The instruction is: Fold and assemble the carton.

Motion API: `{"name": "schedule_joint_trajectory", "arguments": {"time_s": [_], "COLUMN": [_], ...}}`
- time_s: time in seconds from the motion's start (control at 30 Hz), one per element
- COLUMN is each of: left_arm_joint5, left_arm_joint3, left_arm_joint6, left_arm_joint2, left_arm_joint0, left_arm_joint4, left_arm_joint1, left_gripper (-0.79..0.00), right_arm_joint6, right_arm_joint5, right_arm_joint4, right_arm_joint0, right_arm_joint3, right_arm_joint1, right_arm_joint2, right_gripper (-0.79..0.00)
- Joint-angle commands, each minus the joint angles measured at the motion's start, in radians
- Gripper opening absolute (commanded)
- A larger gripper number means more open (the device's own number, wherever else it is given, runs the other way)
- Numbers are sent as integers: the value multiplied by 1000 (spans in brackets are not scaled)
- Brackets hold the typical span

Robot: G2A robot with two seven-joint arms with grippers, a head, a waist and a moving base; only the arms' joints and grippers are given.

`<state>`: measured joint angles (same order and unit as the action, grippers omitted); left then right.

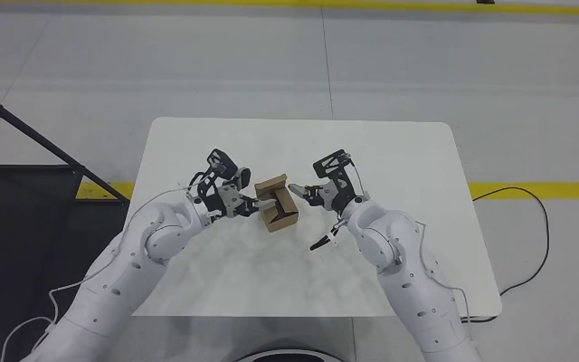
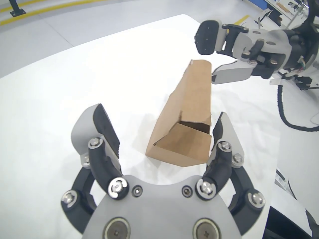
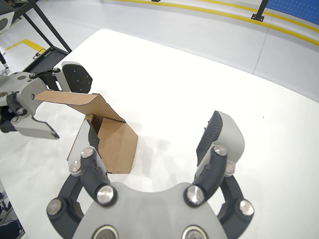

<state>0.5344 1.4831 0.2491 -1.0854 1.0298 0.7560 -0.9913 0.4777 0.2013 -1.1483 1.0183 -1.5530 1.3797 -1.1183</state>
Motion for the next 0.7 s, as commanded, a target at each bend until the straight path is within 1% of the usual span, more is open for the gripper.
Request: {"name": "schedule_joint_trajectory", "arguments": {"time_s": [0.0,0.17,0.27,0.4,0.57,0.67], "left_arm_joint5": [4,41,43,25,51,54], "left_arm_joint3": [-6,-40,-53,-69,-101,-116], "left_arm_joint6": [-47,-134,-193,-275,-354,-394], "left_arm_joint2": [2,8,10,21,31,32], "left_arm_joint0": [2,2,6,10,8,8], "left_arm_joint4": [24,49,81,154,212,247], "left_arm_joint1": [-3,-11,-16,-24,-31,-34], "left_gripper": [0,0,-15,0,-6,-52], "right_arm_joint6": [-2,-21,-44,-53,-67,-72], "right_arm_joint5": [0,2,6,11,9,10], "right_arm_joint4": [3,-8,-13,-11,-6,0], "right_arm_joint0": [-3,2,13,19,35,40], "right_arm_joint3": [4,-1,-5,-12,-26,-27], "right_arm_joint1": [0,-2,-3,-6,-9,-10], "right_arm_joint2": [-1,-5,-8,-18,-32,-41], "right_gripper": [0,0,0,0,0,0]}}
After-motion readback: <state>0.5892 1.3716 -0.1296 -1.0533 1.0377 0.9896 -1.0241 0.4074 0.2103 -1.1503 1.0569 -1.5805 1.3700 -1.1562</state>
